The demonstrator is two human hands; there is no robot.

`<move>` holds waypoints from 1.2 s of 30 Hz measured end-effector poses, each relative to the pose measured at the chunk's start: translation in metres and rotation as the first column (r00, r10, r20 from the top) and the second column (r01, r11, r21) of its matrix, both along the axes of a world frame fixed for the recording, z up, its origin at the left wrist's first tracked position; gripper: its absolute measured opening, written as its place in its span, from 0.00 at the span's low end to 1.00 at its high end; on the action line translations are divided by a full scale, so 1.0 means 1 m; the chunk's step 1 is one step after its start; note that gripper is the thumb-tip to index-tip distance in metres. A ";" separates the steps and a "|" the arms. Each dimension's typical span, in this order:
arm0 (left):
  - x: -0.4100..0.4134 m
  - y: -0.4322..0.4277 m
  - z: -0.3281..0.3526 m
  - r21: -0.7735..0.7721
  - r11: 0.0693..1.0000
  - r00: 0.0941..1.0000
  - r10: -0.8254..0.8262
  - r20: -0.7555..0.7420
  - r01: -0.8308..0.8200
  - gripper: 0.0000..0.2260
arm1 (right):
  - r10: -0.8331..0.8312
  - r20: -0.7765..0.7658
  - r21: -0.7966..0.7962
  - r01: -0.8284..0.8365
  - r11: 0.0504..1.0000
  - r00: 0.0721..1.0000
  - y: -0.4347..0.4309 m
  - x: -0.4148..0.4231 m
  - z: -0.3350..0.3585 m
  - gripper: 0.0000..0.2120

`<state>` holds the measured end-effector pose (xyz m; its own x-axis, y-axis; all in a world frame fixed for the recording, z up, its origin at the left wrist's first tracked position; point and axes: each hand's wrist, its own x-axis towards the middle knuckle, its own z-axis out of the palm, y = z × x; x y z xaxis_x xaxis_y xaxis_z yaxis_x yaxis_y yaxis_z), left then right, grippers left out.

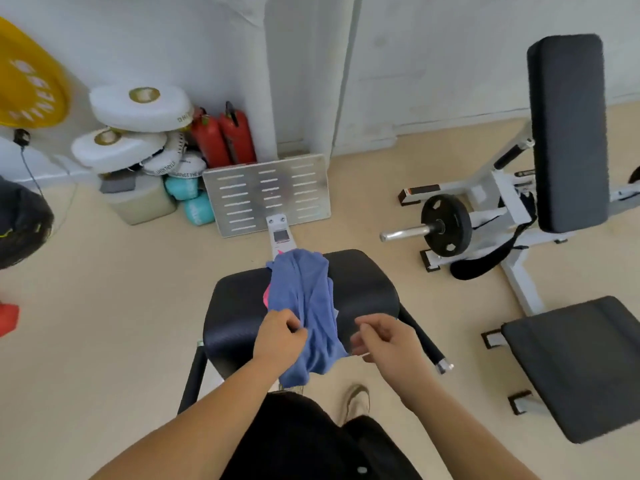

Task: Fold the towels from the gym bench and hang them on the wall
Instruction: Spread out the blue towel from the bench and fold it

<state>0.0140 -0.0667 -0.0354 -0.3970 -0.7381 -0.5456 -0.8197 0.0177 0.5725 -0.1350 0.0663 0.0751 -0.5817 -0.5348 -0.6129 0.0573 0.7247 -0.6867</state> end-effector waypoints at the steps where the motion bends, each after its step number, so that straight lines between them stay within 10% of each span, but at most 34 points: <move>1: -0.001 0.002 0.010 0.031 0.998 0.998 0.053 -0.043 -0.052 0.05 | 0.044 -0.018 -0.028 -0.044 0.999 0.999 -0.005 -0.007 0.003 0.11; 5: -0.001 -0.002 0.074 0.079 0.971 0.948 0.237 -0.212 -0.225 0.10 | 0.394 -0.069 -0.077 -0.398 0.914 0.917 -0.036 -0.037 0.012 0.12; 10: 0.009 -0.006 0.174 0.010 0.973 0.891 0.213 -0.401 -0.228 0.08 | 0.722 -0.339 -0.167 -0.794 0.585 0.603 -0.086 -0.042 0.042 0.25; 14: 0.014 -0.007 0.238 -0.123 0.961 0.864 0.161 -0.477 -0.247 0.11 | 0.753 -0.463 -0.174 -0.881 0.440 0.467 -0.116 -0.038 0.085 0.12; 21: 0.036 -0.032 0.287 -0.314 0.894 0.827 0.101 -0.553 -0.320 0.16 | 0.780 -0.316 -0.357 -0.830 0.429 0.540 -0.138 -0.037 0.145 0.12; 26: 0.054 -0.069 0.266 -0.604 0.788 0.972 -0.028 -0.233 -0.122 0.15 | 0.688 -0.280 -0.374 -0.736 0.564 0.670 -0.155 -0.055 0.167 0.23; 36: 0.059 -0.163 0.216 -0.612 0.785 0.996 0.069 -0.062 -0.093 0.10 | 0.599 -0.498 -0.026 -0.701 0.712 0.627 -0.182 -0.104 0.182 0.25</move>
<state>0.0728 -0.2294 0.1808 -0.3300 -0.9428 0.0467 -0.8141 0.3093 0.4915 -0.2387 -0.1155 0.2571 -0.1975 -0.9533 -0.2284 -0.7052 0.3000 -0.6425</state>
